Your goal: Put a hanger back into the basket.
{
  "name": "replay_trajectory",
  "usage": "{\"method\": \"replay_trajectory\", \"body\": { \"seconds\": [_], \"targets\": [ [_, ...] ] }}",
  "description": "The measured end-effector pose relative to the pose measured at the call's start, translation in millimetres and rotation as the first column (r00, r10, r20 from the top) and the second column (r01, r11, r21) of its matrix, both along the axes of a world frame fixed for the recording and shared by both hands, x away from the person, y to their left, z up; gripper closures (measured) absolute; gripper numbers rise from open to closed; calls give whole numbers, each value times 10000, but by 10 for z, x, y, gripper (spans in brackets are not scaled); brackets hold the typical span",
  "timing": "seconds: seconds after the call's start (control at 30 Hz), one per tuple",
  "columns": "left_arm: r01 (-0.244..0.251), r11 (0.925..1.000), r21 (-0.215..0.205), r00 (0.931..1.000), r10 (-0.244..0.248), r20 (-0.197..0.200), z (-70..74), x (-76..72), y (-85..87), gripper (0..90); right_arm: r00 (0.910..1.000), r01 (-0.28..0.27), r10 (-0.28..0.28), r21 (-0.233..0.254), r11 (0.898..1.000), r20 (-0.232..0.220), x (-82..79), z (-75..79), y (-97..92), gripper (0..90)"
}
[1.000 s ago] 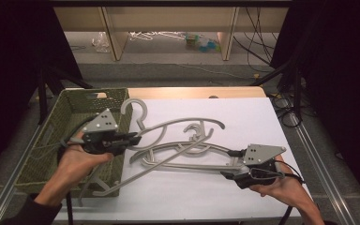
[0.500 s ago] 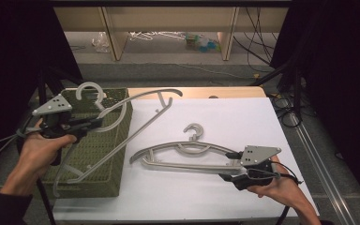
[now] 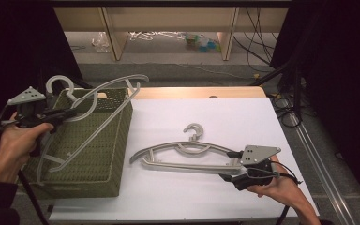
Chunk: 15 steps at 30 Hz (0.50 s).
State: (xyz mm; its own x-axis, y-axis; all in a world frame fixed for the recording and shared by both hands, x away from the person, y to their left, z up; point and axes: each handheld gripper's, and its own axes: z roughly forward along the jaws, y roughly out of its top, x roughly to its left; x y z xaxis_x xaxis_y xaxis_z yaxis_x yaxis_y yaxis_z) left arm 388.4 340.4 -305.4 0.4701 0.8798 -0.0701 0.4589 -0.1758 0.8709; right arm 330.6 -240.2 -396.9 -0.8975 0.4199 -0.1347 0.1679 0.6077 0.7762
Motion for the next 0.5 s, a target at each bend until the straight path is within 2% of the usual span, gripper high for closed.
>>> {"method": "replay_trajectory", "body": {
  "seconds": [0.23, 0.5],
  "targets": [
    [-360, 9989, -298, 9990, 352, -263, -66, 76, 191, 816, 10000, -7, 7, -49, 10000, 1, 7, -10, 6, 277],
    [-815, 9966, -108, 9961, 811, -337, -142, 154, 358, 817, 10000, -6, 6, -44, 10000, -6, 8, -11, -1, 278]
  ]
}}
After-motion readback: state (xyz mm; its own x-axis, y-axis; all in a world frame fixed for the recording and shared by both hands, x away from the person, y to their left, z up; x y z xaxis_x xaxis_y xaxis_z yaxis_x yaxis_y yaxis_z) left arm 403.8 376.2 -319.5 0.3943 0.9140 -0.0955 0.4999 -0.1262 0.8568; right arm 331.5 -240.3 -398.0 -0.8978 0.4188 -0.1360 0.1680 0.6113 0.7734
